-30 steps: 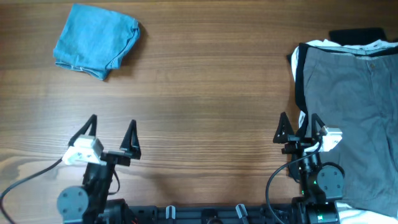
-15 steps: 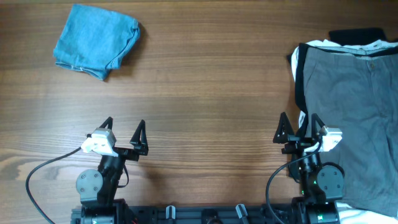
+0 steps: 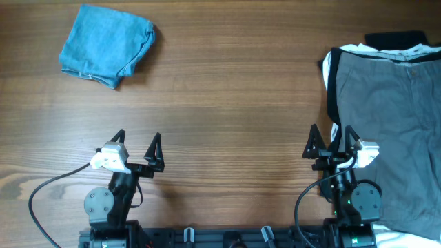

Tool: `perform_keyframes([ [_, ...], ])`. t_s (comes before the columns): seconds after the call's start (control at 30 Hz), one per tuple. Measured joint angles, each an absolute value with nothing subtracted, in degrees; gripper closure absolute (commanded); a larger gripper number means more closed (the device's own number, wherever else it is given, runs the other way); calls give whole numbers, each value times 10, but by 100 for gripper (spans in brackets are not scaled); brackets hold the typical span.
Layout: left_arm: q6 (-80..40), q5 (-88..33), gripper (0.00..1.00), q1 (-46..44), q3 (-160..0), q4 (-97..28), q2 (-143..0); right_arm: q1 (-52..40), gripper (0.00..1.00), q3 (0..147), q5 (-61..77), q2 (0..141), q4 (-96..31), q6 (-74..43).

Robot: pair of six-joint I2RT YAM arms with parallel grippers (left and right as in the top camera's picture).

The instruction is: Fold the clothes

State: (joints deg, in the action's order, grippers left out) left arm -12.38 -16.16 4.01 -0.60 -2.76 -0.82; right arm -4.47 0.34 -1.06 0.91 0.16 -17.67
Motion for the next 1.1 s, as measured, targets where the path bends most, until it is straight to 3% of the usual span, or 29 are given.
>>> perform_keyframes([
  [1.1, -124, -162, 0, 40, -6, -27, -8, -45, 0, 3, -11, 9, 2, -177],
])
